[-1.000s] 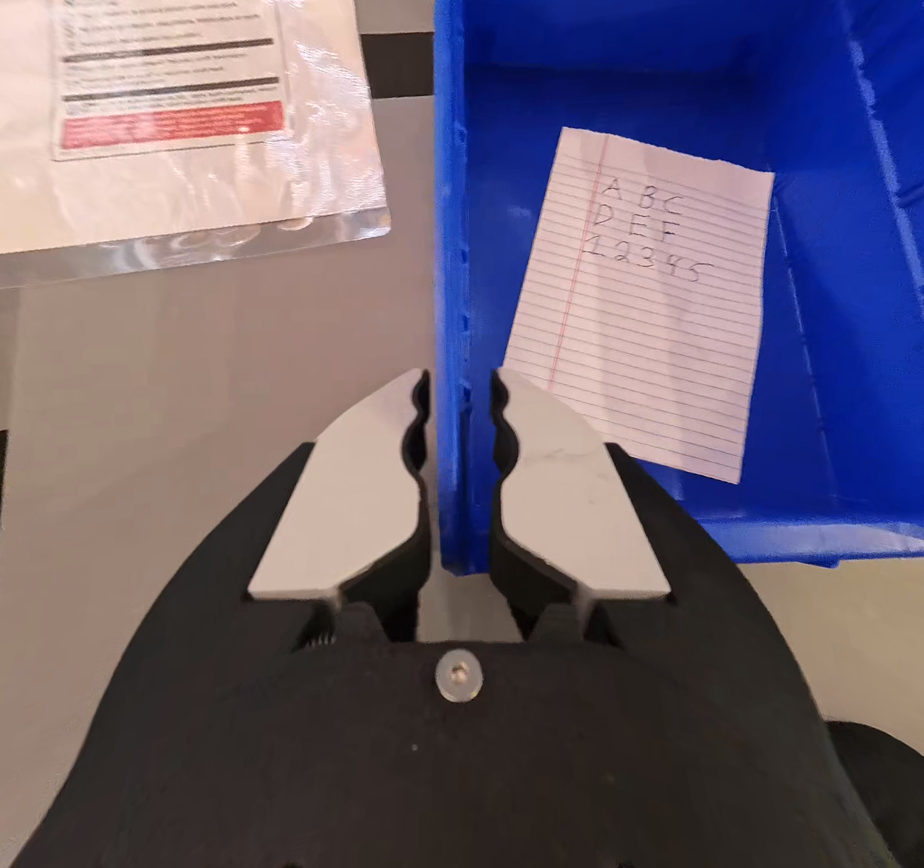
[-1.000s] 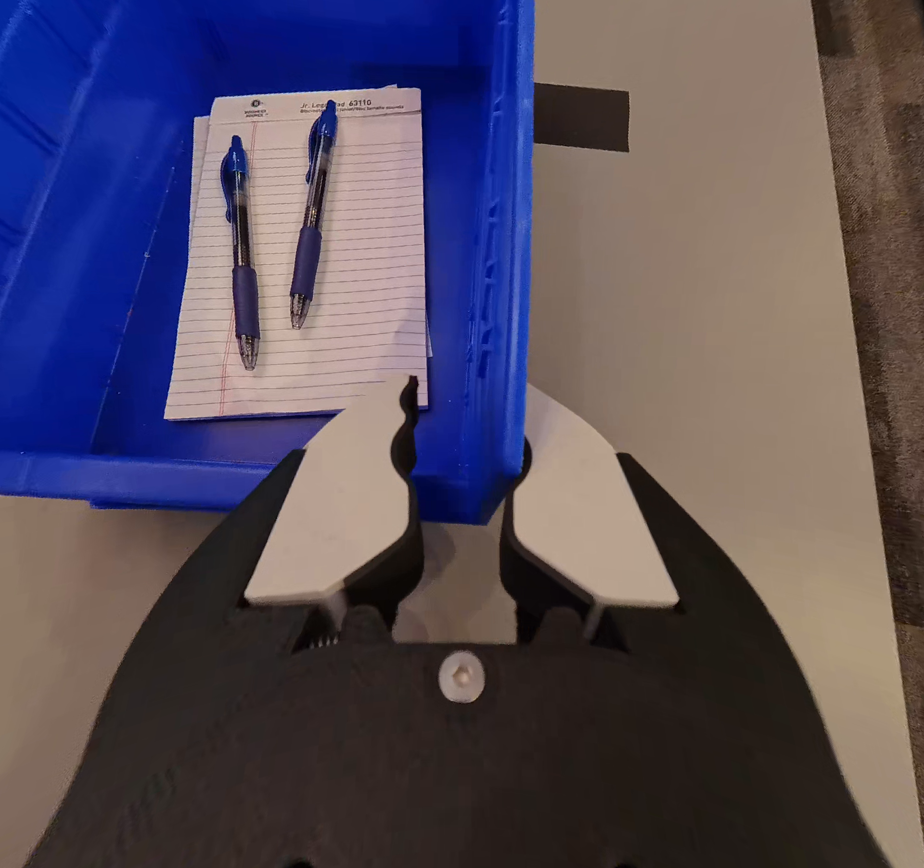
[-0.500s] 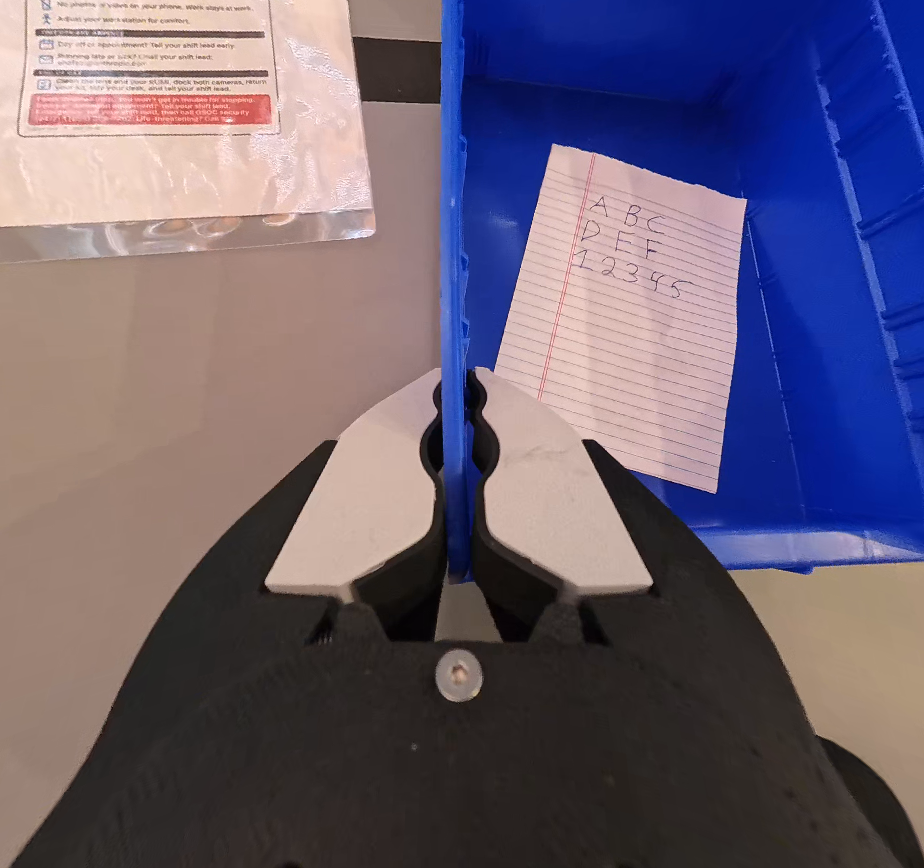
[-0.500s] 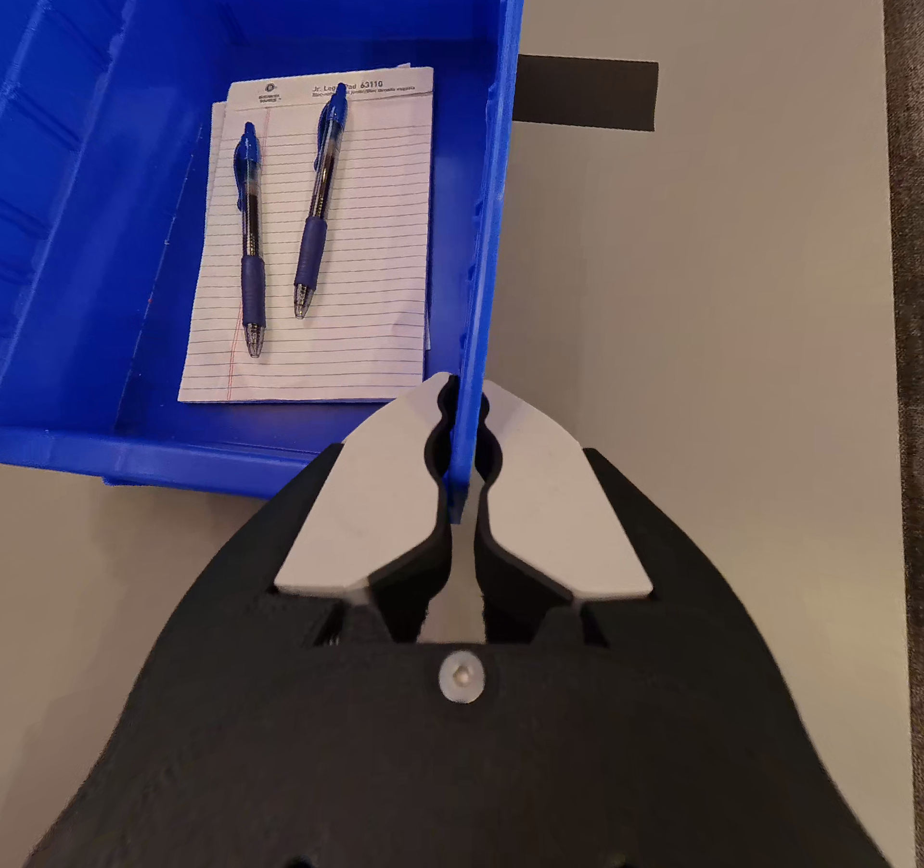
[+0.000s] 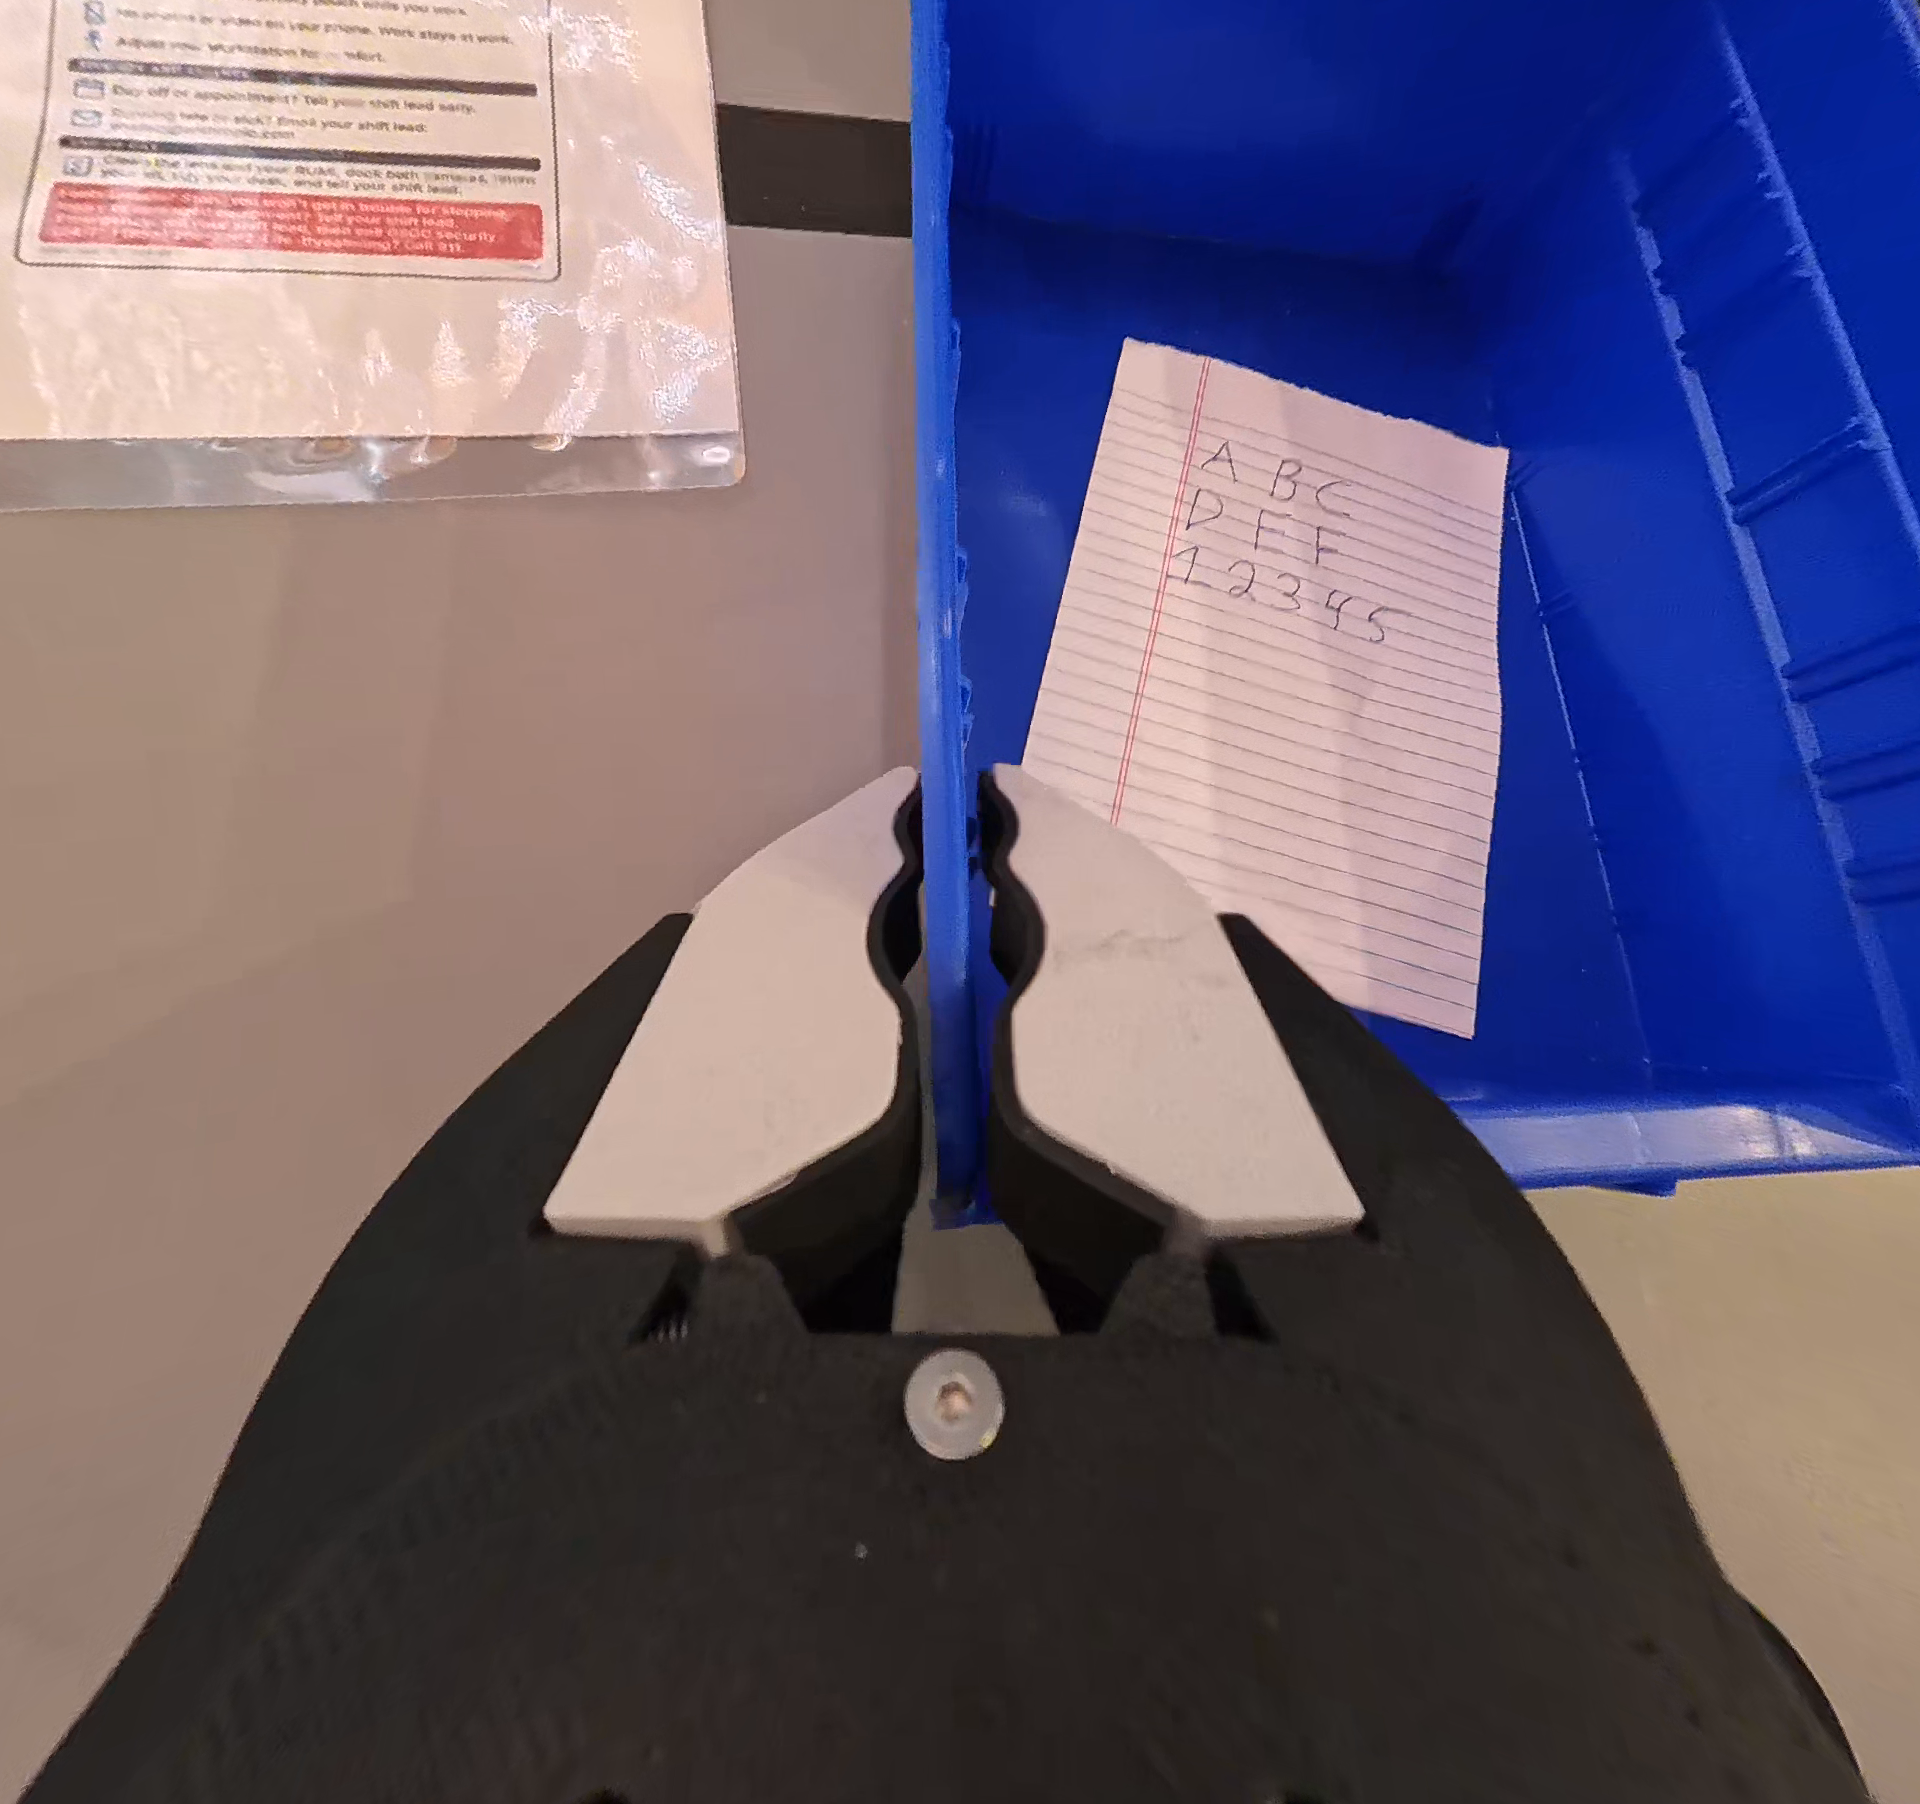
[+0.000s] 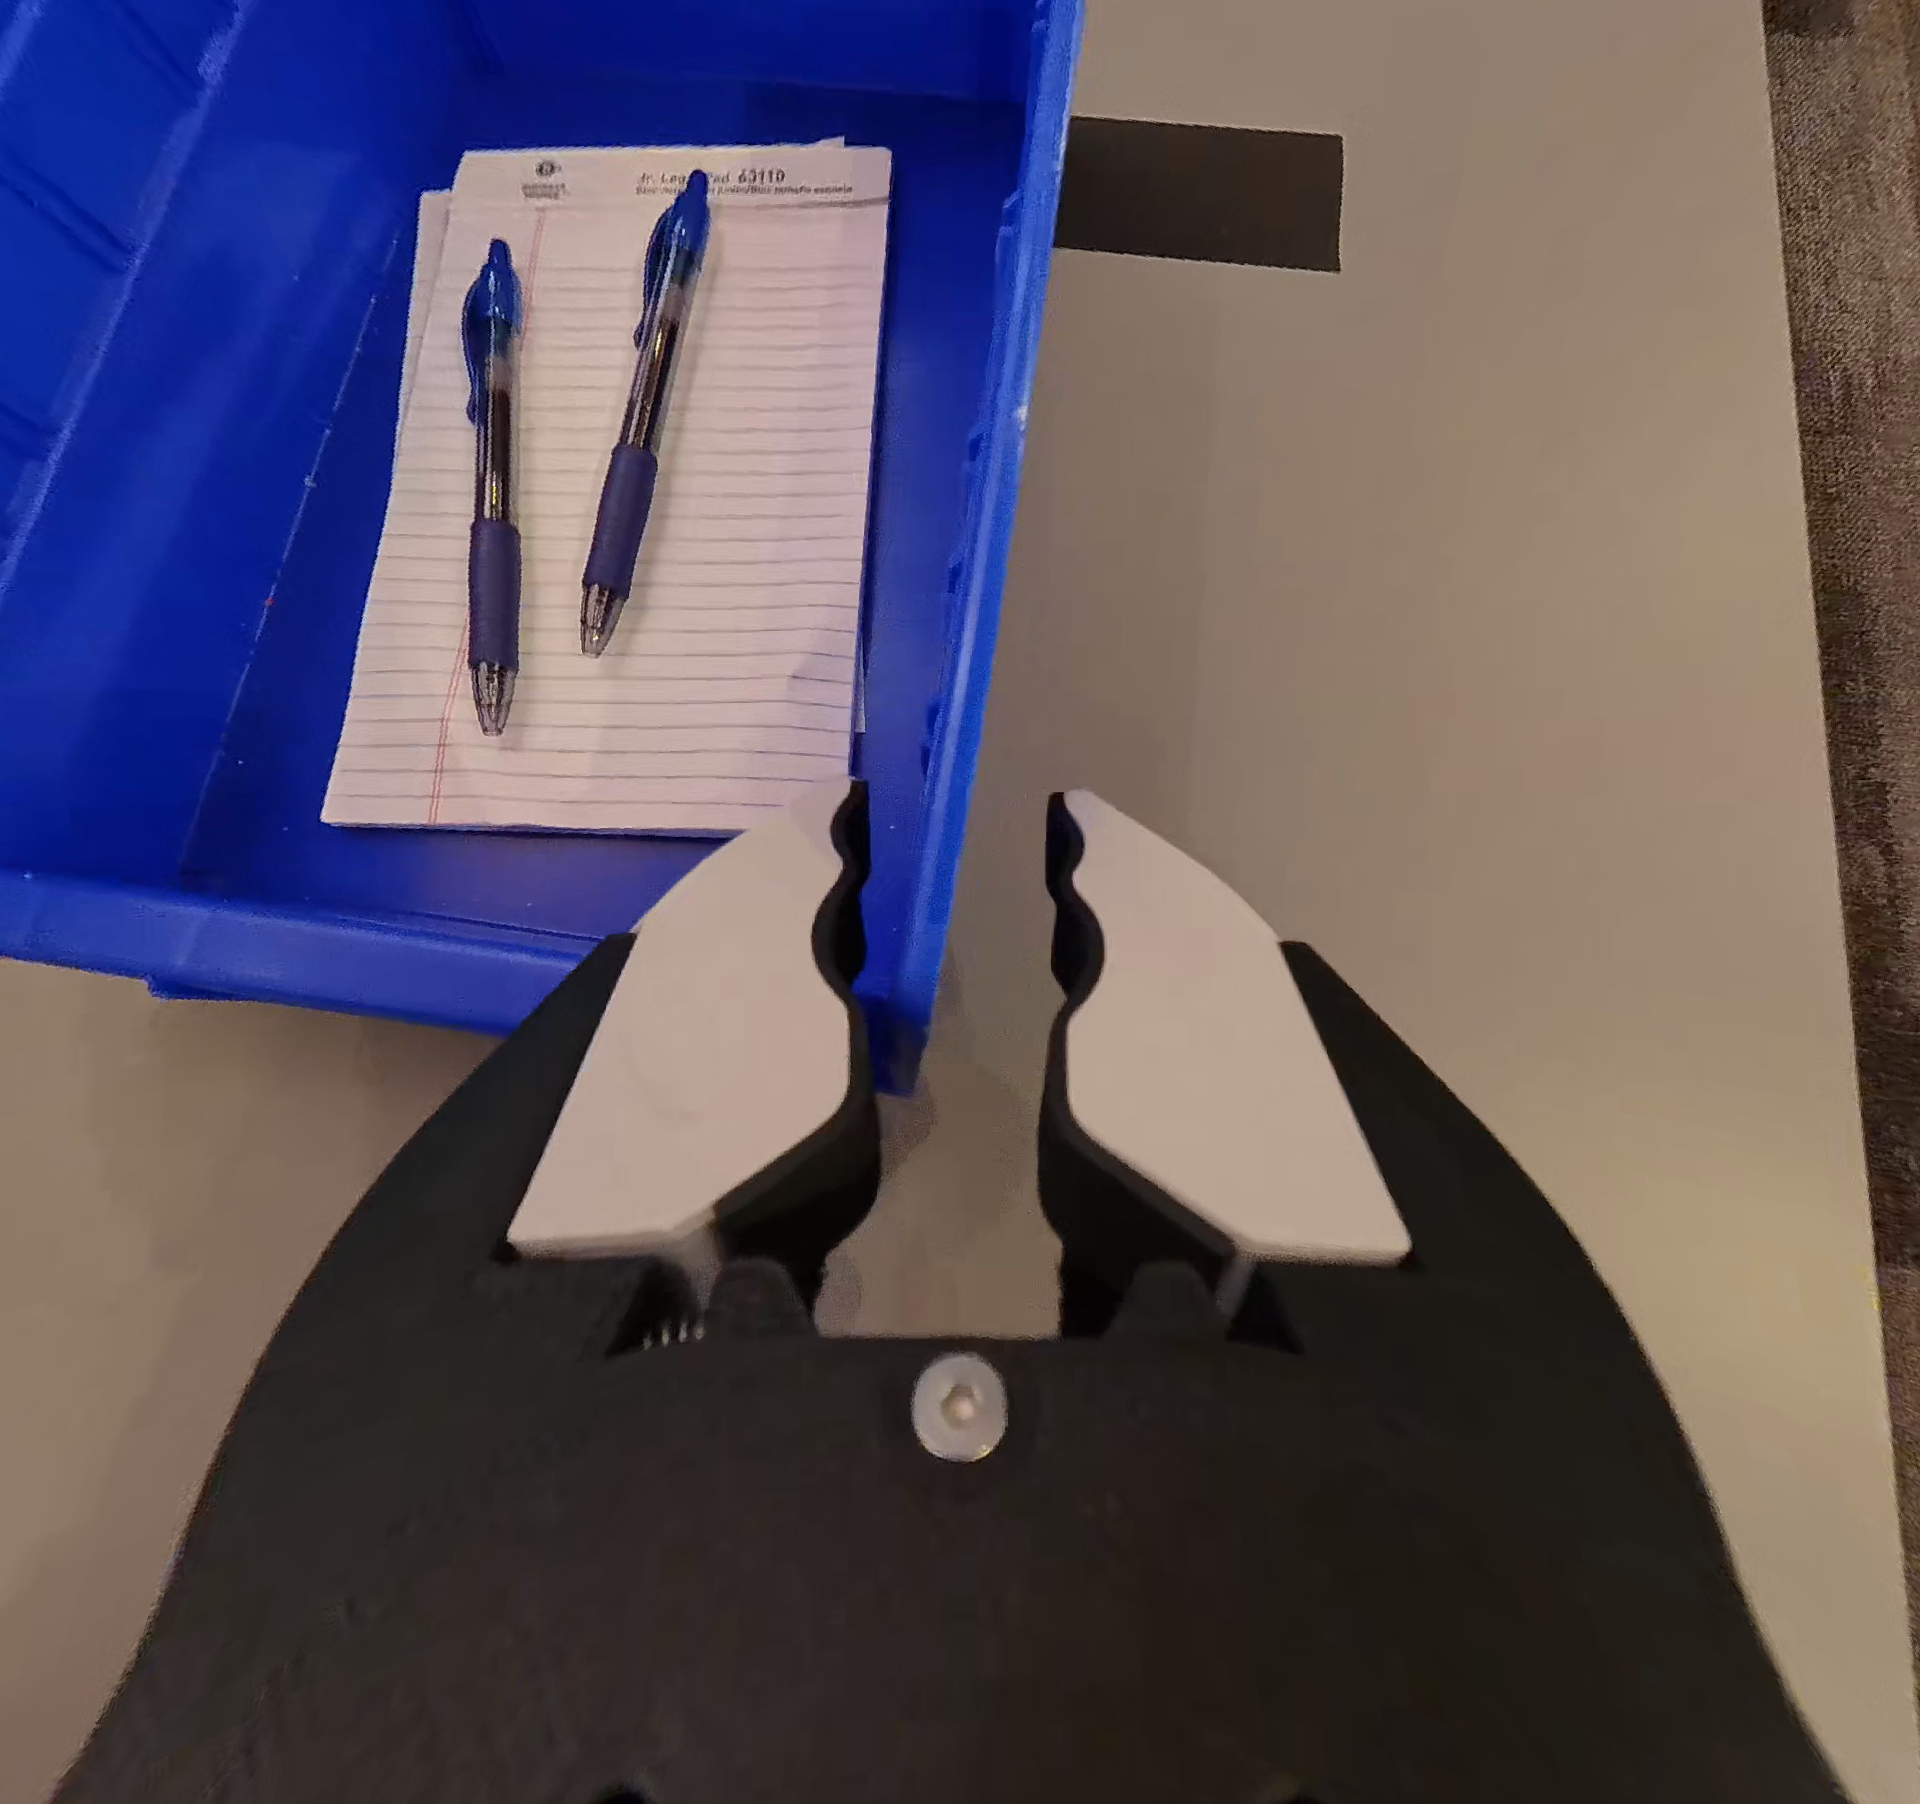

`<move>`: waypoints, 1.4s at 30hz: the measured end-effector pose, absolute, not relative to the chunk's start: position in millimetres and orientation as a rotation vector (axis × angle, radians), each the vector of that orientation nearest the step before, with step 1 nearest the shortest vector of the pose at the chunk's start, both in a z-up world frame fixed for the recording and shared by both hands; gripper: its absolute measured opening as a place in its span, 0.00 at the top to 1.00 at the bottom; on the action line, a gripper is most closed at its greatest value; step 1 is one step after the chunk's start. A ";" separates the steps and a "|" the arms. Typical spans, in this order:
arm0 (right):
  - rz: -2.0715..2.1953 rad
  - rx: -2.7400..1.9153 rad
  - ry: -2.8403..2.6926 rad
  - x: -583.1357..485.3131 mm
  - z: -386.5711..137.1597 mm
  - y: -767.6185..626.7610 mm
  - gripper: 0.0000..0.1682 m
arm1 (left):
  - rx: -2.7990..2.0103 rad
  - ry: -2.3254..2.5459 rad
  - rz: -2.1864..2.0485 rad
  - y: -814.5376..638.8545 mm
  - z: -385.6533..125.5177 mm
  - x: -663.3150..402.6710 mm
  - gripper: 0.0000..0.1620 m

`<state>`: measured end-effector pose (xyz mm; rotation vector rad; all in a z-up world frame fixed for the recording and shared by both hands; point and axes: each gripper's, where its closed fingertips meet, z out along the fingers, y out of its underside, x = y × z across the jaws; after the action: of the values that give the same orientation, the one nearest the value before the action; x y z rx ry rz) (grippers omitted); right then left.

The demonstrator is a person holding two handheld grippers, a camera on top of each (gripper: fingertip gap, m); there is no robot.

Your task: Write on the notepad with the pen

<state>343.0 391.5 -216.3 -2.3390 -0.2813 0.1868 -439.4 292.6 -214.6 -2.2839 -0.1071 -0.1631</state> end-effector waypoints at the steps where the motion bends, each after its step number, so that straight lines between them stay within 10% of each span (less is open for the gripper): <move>1: 0.206 -2.350 -0.290 341.8 -217.5 391.3 0.82 | -2.274 -0.113 -0.172 293.3 -214.7 -438.8 0.88; 3: 0.201 -2.355 -0.298 342.3 -217.5 393.0 0.81 | -2.296 -0.110 -0.245 294.0 -219.5 -431.0 0.80; 8: 0.199 -2.368 -0.336 338.2 -217.2 395.0 0.97 | -2.290 -0.148 -0.239 295.8 -218.6 -435.6 0.95; 42: 0.302 -2.401 -0.622 265.3 -208.1 290.4 0.98 | -2.059 -0.173 -0.111 258.1 -142.8 -483.2 0.97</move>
<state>265.3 290.4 -208.1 -2.4013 -0.6225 0.3023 -483.2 258.1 -142.8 -2.0594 -0.1734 -0.1112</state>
